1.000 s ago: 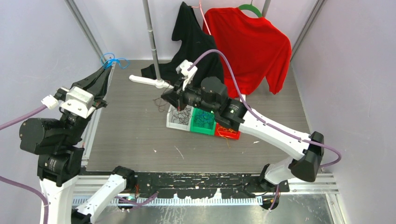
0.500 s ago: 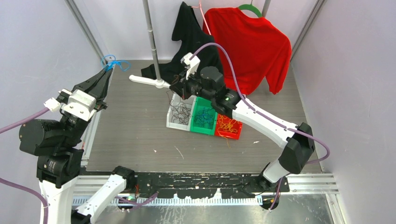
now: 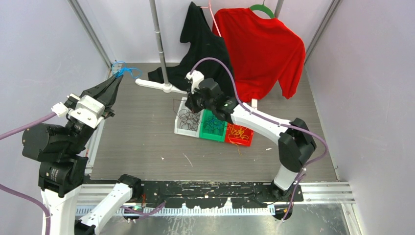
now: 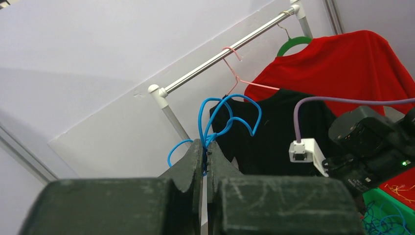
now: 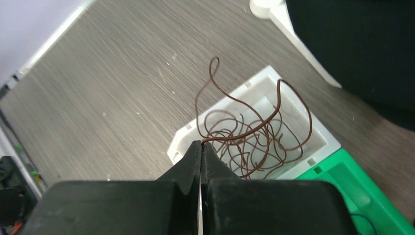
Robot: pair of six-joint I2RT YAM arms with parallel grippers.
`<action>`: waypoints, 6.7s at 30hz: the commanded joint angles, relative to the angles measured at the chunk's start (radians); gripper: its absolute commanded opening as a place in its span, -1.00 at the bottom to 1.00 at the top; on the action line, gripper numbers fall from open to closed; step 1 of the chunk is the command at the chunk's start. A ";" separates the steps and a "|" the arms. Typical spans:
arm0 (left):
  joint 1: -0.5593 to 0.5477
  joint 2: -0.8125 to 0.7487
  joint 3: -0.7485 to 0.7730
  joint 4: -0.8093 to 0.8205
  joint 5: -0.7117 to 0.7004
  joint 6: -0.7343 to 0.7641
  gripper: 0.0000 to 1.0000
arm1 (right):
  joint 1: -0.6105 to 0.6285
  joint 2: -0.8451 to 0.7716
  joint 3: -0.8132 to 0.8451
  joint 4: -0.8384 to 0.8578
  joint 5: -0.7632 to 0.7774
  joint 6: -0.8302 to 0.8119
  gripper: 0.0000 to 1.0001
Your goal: Untangle the cables
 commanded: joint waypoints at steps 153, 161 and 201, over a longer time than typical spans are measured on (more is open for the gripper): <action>0.005 0.156 0.013 -0.400 -0.052 -0.061 -1.00 | 0.041 0.345 0.283 -0.213 0.009 -0.244 0.10; 0.005 0.165 0.029 -0.403 -0.058 -0.055 -1.00 | 0.041 0.410 0.339 -0.268 0.060 -0.368 -0.20; 0.004 0.161 0.043 -0.394 -0.058 -0.067 -1.00 | -0.006 -0.042 -0.177 0.120 0.073 0.042 -0.98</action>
